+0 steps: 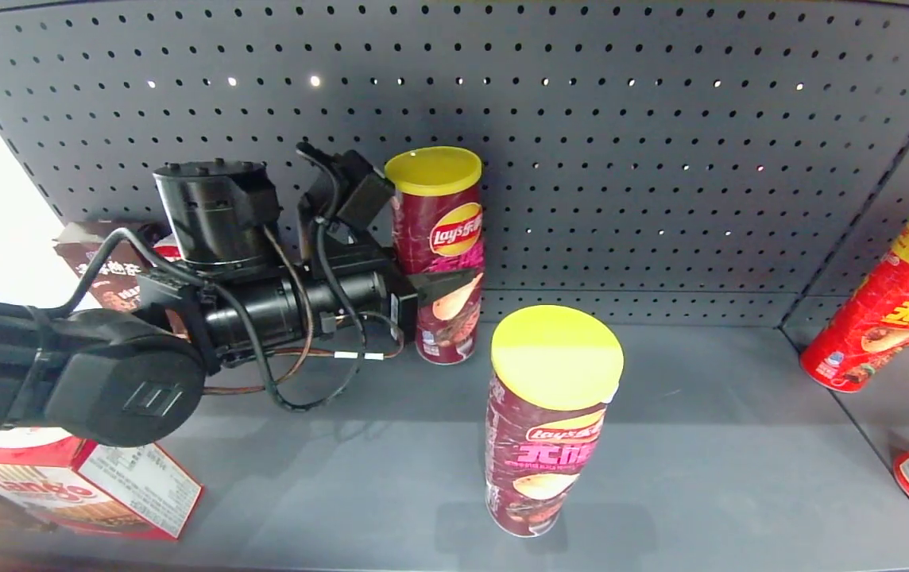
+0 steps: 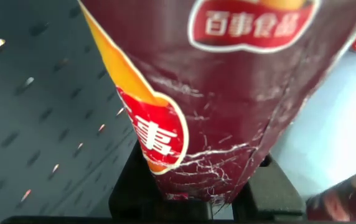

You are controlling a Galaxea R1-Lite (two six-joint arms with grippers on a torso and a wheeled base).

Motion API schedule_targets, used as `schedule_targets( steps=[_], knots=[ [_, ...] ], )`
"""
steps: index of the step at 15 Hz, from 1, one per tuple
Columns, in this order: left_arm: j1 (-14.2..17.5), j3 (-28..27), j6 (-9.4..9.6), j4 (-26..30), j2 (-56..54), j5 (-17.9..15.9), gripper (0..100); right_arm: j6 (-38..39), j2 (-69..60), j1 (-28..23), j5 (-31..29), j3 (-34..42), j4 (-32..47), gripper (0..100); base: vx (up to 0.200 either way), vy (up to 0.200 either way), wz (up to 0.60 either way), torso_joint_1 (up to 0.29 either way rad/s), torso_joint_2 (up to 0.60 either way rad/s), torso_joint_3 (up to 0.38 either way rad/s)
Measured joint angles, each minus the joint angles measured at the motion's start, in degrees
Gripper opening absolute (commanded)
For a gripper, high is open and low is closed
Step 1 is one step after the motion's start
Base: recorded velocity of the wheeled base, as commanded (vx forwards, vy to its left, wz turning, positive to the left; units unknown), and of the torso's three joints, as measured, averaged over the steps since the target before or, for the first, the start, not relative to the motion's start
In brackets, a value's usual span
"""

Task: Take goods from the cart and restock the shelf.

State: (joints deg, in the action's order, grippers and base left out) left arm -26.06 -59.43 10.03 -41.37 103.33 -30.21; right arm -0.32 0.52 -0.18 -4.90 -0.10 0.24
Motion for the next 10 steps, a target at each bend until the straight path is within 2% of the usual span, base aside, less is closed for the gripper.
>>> schedule_targets(
  steps=[2,5,10],
  knots=[
    [-0.1,-2.6,0.04,0.0,2.4,-1.3,0,0.0,0.0,0.0,0.0,0.0,0.0,100,0.0,0.0,0.0,0.0,0.0,0.0],
    [-0.3,-5.4,0.26,-0.1,5.6,-1.4,0,0.0,0.0,0.0,0.0,0.0,0.0,100,0.0,0.0,0.0,0.0,0.0,0.0],
    [-0.7,-6.7,0.41,-0.5,9.0,-1.4,0,0.0,0.0,0.0,0.0,0.0,0.0,100,0.0,0.0,0.0,0.0,0.0,0.0]
  ],
)
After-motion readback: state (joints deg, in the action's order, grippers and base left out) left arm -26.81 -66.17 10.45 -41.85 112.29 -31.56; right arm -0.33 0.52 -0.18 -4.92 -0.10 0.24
